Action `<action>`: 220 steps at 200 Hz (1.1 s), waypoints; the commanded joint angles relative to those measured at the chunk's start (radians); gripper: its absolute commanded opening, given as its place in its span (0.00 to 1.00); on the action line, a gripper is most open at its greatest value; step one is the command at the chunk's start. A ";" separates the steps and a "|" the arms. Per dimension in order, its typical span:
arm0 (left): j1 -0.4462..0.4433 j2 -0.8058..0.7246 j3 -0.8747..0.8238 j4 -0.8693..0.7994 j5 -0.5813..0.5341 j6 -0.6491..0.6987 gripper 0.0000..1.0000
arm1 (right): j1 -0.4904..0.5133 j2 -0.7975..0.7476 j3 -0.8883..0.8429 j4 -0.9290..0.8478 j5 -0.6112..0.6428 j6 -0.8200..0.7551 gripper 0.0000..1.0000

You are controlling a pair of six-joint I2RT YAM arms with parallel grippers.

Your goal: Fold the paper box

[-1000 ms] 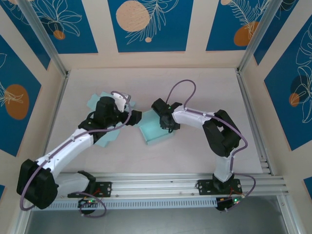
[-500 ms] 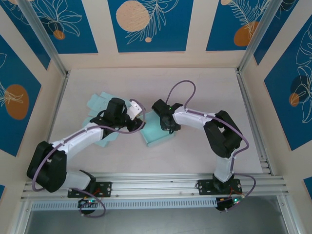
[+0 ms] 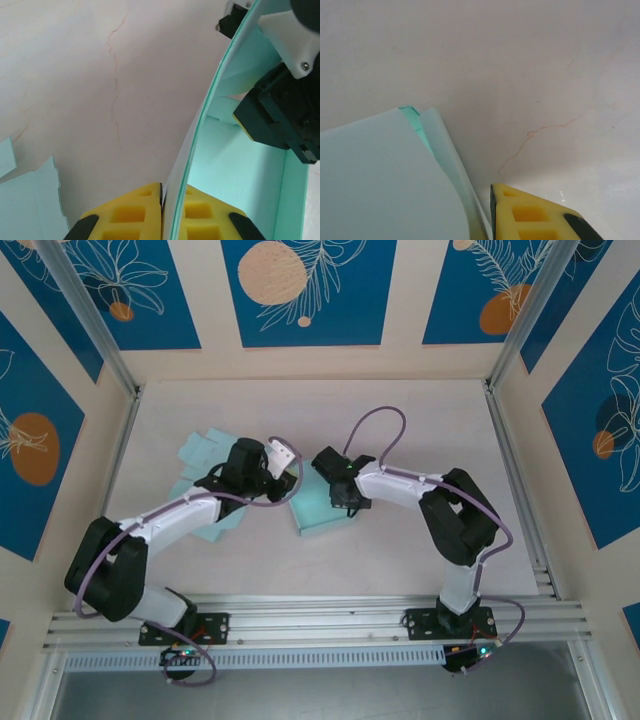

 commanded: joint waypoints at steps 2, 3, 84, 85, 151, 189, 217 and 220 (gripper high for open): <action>0.009 0.027 0.043 0.128 -0.140 -0.113 0.00 | 0.051 0.151 -0.058 -0.337 0.233 0.081 0.18; 0.010 0.027 0.045 0.127 -0.142 -0.112 0.00 | 0.052 0.154 -0.057 -0.341 0.235 0.084 0.18; 0.016 0.132 0.095 0.221 -0.004 0.125 0.00 | 0.079 0.113 -0.075 -0.189 0.167 -0.031 0.48; 0.015 0.134 0.096 0.222 -0.002 0.129 0.00 | 0.079 0.110 -0.075 -0.187 0.166 -0.033 0.49; 0.015 0.206 0.154 0.283 0.094 0.276 0.07 | 0.037 -0.063 -0.043 -0.090 0.087 -0.141 0.78; 0.015 0.220 0.187 0.243 0.099 0.280 0.15 | 0.028 -0.212 -0.066 -0.061 0.036 -0.218 0.85; 0.015 0.217 0.190 0.230 0.090 0.281 0.17 | 0.011 -0.331 -0.113 -0.037 -0.013 -0.269 0.89; 0.015 0.217 0.190 0.230 0.091 0.281 0.17 | 0.006 -0.345 -0.120 -0.030 -0.021 -0.276 0.89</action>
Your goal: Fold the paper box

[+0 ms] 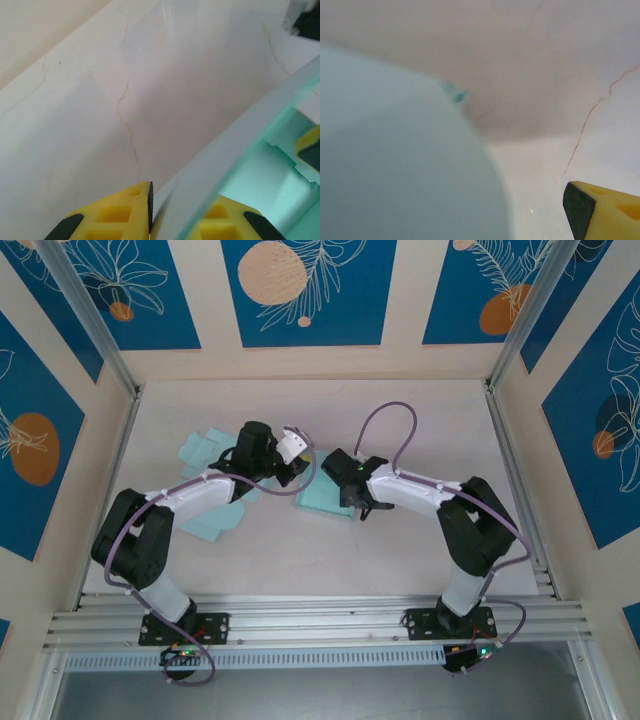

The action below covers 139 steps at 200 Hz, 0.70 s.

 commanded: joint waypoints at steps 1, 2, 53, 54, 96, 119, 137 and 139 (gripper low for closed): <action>-0.007 0.019 0.038 0.055 -0.030 0.019 0.16 | 0.020 -0.121 -0.036 0.036 -0.106 -0.144 0.89; -0.007 0.019 0.038 0.055 -0.031 0.019 0.17 | 0.018 -0.125 -0.038 0.038 -0.111 -0.147 0.89; -0.007 0.032 0.099 -0.017 -0.018 0.006 0.01 | -0.097 -0.239 -0.163 0.131 -0.280 -0.184 0.90; -0.006 0.032 0.101 -0.020 -0.018 0.006 0.01 | -0.100 -0.239 -0.165 0.133 -0.284 -0.185 0.90; -0.011 0.029 0.201 -0.190 -0.037 -0.041 0.00 | -0.134 -0.198 -0.178 0.163 -0.432 -0.213 0.90; -0.020 0.042 0.279 -0.344 -0.041 -0.048 0.00 | -0.115 -0.135 -0.141 0.141 -0.448 -0.207 0.89; -0.027 0.065 0.334 -0.455 -0.072 -0.054 0.00 | -0.092 -0.110 -0.115 0.126 -0.460 -0.206 0.89; -0.027 0.068 0.340 -0.468 -0.077 -0.054 0.00 | -0.090 -0.109 -0.112 0.124 -0.462 -0.208 0.89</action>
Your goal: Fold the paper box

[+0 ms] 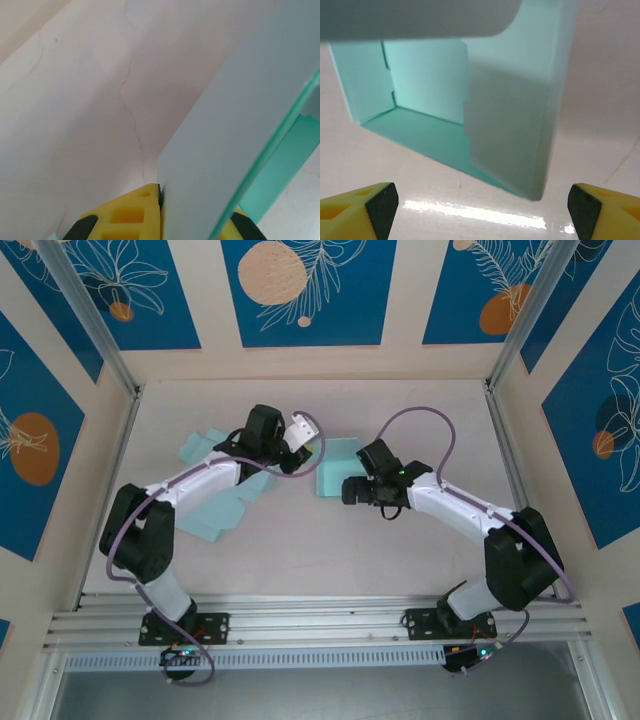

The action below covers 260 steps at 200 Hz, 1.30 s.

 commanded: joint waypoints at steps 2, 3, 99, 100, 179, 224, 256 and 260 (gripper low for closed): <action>-0.011 0.015 0.116 -0.124 -0.014 -0.067 0.00 | 0.051 0.046 0.032 -0.059 -0.112 -0.046 0.89; -0.011 0.017 0.120 -0.129 -0.015 -0.066 0.00 | 0.053 0.046 0.033 -0.061 -0.114 -0.047 0.89; -0.014 0.047 0.238 -0.443 -0.050 0.110 0.00 | -0.066 -0.146 -0.023 -0.125 -0.097 -0.046 0.89; -0.013 0.047 0.239 -0.446 -0.049 0.113 0.00 | -0.070 -0.148 -0.022 -0.125 -0.098 -0.048 0.89; -0.011 0.102 0.321 -0.638 -0.045 0.201 0.00 | -0.381 -0.110 -0.051 0.061 -0.417 -0.081 0.77; -0.013 0.156 0.373 -0.683 -0.084 0.186 0.00 | -0.470 0.047 -0.109 0.296 -0.700 -0.023 0.76; -0.013 0.182 0.390 -0.692 -0.089 0.171 0.00 | -0.488 0.163 -0.136 0.423 -0.810 0.036 0.71; -0.012 0.182 0.388 -0.687 -0.088 0.171 0.00 | -0.487 0.171 -0.139 0.440 -0.819 0.042 0.71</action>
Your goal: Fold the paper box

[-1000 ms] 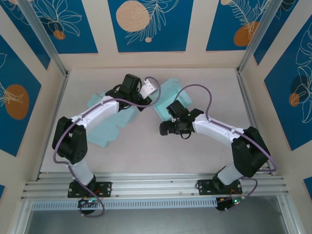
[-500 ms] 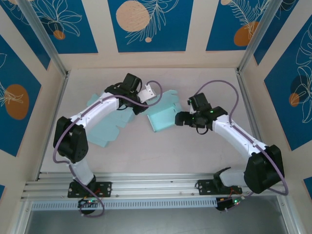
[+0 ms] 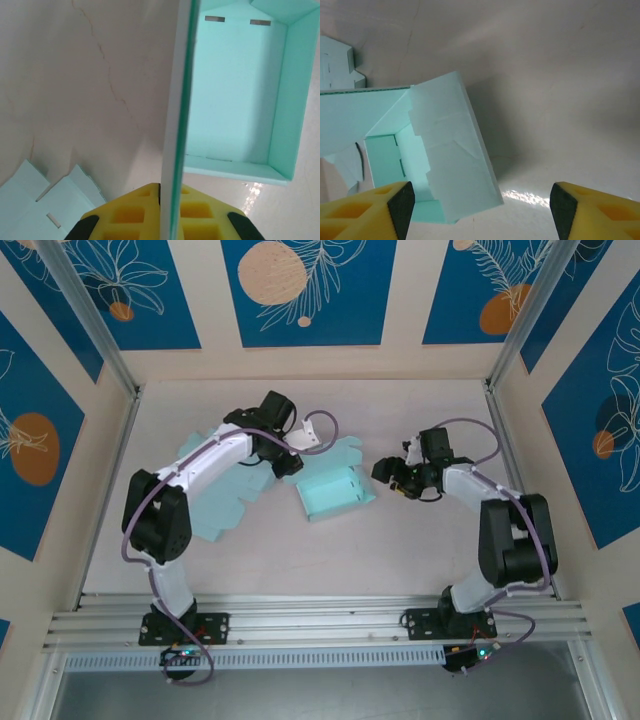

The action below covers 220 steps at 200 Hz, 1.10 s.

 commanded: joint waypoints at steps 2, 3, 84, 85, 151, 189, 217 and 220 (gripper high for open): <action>-0.003 0.020 0.028 -0.040 -0.007 -0.002 0.00 | -0.005 0.055 -0.027 0.147 -0.166 0.065 0.71; -0.003 0.020 0.028 -0.039 -0.007 -0.002 0.00 | -0.004 0.058 -0.028 0.149 -0.168 0.066 0.71; -0.003 0.002 0.027 0.005 0.039 -0.021 0.00 | 0.054 0.121 -0.007 0.235 -0.224 0.092 0.65; -0.003 0.002 0.027 0.006 0.040 -0.021 0.00 | 0.056 0.121 -0.007 0.236 -0.224 0.091 0.65; -0.005 0.007 0.035 0.030 0.065 -0.066 0.00 | 0.113 0.119 0.039 0.178 -0.156 0.043 0.61; -0.005 0.013 0.049 0.030 0.062 -0.099 0.00 | 0.154 0.127 0.077 0.049 0.020 0.001 0.54; -0.004 0.017 0.057 0.031 0.060 -0.117 0.00 | 0.207 0.140 0.111 -0.031 0.191 -0.025 0.50; -0.005 0.019 0.060 0.028 0.057 -0.120 0.00 | 0.214 0.143 0.116 -0.040 0.210 -0.027 0.49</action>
